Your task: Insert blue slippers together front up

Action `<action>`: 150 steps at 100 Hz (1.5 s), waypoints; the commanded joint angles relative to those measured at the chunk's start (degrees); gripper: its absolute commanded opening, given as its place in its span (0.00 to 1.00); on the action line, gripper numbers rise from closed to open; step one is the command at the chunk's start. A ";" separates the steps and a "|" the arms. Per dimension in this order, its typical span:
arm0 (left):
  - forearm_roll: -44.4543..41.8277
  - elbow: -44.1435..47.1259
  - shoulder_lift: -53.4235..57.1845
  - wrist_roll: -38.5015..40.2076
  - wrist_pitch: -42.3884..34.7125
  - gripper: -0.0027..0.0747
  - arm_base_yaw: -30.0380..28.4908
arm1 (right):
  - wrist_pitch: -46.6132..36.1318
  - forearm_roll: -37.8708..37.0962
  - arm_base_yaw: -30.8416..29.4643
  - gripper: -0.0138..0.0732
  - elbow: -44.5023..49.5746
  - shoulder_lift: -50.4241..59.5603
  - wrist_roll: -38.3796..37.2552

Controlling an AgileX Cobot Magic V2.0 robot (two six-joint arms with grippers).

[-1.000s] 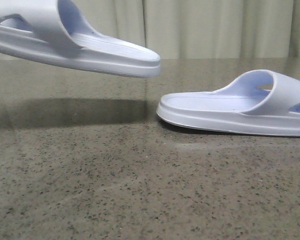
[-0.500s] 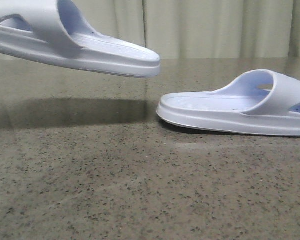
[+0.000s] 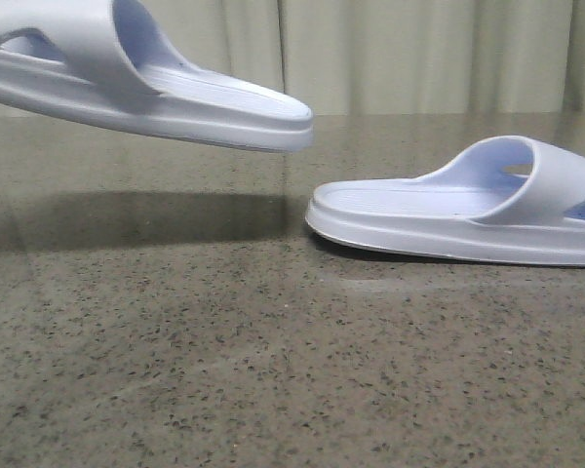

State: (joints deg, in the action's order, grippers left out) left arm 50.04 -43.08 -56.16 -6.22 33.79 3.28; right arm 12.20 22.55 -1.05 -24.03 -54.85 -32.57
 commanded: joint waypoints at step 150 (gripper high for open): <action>3.07 -1.52 0.96 -0.01 -2.05 0.06 -0.12 | -7.67 2.57 3.72 0.63 -1.86 -3.39 0.17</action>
State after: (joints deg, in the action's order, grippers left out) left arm 50.44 -43.08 -56.16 -6.22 33.79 3.28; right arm 7.14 24.91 1.71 -24.38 -58.30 -32.57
